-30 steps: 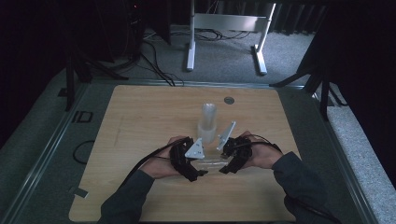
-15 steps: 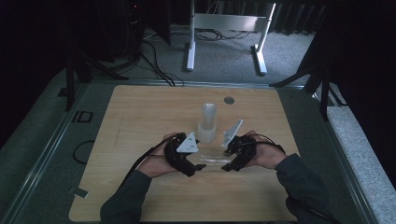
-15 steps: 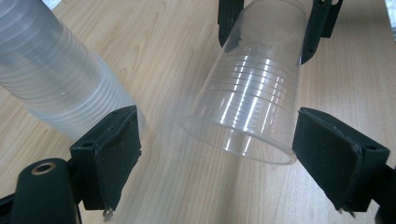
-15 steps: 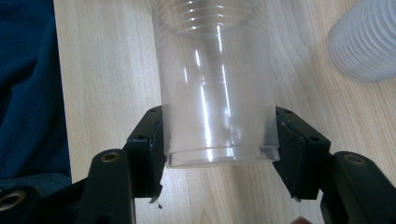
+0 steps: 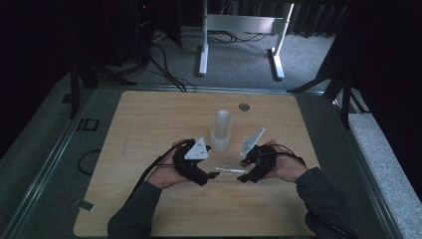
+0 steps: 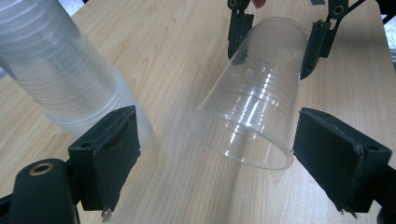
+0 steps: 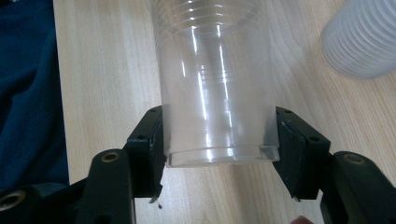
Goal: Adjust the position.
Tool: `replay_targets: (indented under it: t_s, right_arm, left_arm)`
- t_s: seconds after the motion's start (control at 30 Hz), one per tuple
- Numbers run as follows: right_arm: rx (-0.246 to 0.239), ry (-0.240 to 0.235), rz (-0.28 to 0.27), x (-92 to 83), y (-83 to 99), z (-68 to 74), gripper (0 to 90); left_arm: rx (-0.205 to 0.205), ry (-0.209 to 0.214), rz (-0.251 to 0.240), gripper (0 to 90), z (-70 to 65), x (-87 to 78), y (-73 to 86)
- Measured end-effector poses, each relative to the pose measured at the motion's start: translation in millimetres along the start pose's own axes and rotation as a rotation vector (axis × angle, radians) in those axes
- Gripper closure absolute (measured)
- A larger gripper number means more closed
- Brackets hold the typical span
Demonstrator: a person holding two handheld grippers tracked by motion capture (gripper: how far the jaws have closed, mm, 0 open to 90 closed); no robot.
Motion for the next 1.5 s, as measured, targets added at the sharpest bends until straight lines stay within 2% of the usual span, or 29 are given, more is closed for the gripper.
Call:
replay_targets:
  t_s: [0.3, 0.67, 0.83, 1.07, 1.1, 1.33, 1.5]
  right_arm:
    - [0.033, 0.037, -0.064, -5.9, 5.3, -7.4, 41.5]
    - [0.067, 0.062, -0.136, -12.2, 9.7, -12.0, 41.5]
    - [0.072, 0.067, -0.181, -15.6, 9.3, -12.9, 41.5]
    - [0.081, 0.069, -0.207, -16.2, 9.4, -13.3, 41.5]
    - [0.081, 0.068, -0.210, -16.3, 9.4, -13.3, 41.5]
    - [0.091, 0.072, -0.263, -18.4, 8.0, -13.9, 41.5]
    - [0.088, 0.069, -0.279, -18.0, 7.3, -13.7, 41.5]
  left_arm:
    - [-0.032, 0.006, -0.023, 14.9, 2.2, -4.4, 3.6]
    - [-0.059, 0.012, -0.022, 14.9, 4.8, -3.6, 6.8]
    - [-0.077, 0.021, -0.033, 15.0, 6.7, -3.7, 7.6]
    - [-0.091, 0.024, -0.048, 14.9, 8.4, -5.1, 7.8]
    - [-0.103, 0.029, -0.054, 14.9, 9.7, -5.6, 8.6]
    - [-0.112, 0.040, -0.065, 15.0, 10.6, -6.1, 8.7]
    - [-0.116, 0.045, -0.070, 15.0, 11.0, -6.6, 8.8]
Point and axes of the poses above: each handheld gripper's, and its own axes: x roughly forward along the jaws, y roughly out of its underside, z roughly to its left, the point moved 6 cm from there along x, roughly forward along the jaws, and after that the axes turned 2 degrees about -z, right-handed, at the moved point
